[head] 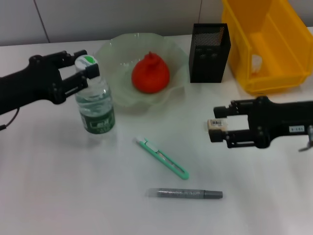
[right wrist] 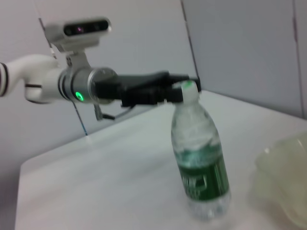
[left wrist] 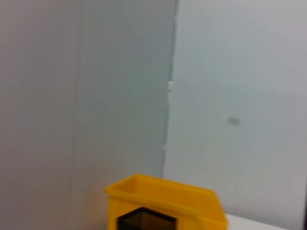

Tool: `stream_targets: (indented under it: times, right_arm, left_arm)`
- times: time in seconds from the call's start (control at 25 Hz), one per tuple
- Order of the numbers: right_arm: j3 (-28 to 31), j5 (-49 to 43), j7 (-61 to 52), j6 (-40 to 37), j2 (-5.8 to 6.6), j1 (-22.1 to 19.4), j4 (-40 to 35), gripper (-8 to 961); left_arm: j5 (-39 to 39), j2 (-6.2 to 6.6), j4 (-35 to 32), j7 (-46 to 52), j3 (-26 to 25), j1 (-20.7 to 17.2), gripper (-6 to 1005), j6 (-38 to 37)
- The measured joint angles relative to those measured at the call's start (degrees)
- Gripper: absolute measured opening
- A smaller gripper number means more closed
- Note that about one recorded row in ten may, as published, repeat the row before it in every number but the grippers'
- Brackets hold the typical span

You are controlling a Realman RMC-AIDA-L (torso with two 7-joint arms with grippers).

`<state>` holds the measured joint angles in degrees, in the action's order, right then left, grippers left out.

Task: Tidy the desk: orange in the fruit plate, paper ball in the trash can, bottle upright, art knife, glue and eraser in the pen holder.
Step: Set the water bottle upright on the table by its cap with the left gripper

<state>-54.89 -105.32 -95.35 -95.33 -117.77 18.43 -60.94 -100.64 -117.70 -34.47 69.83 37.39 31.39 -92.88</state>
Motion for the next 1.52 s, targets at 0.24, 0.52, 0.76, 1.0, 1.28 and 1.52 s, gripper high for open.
stream_targets:
  times: [0.24, 0.52, 0.76, 1.0, 1.28, 1.52]
  right_arm:
    - [3.5, -0.4, 2.7, -1.4, -0.04, -1.4, 3.8, 622]
    - [4.1, -0.7, 3.9, -2.4, 0.00, -1.7, 5.8, 616]
    - [4.2, -0.9, 4.2, -2.9, 0.00, -2.2, 6.2, 611]
    - [4.3, -0.9, 4.2, -3.3, 0.04, -2.4, 6.2, 606]
    - [4.3, -0.9, 4.4, -3.2, 0.14, -1.7, 7.3, 601]
    - [4.2, -2.1, 4.5, -2.8, 0.17, -0.3, 8.6, 596]
  left_arm:
    - [0.0, 0.44, -2.4, 2.6, -2.2, 0.8, 526, 4.3]
    - [0.2, 0.78, -3.4, 3.9, -2.8, 1.0, 535, 7.6]
    - [2.0, 0.49, -3.5, 4.3, -2.9, 1.0, 543, 13.3]
    - [2.9, -0.02, -3.5, 4.3, -2.9, 0.7, 550, 16.0]
    - [3.0, -0.49, -3.3, 3.9, -2.8, 0.9, 559, 18.6]
    - [3.1, -0.84, -2.3, 3.1, -2.5, 1.0, 567, 20.4]
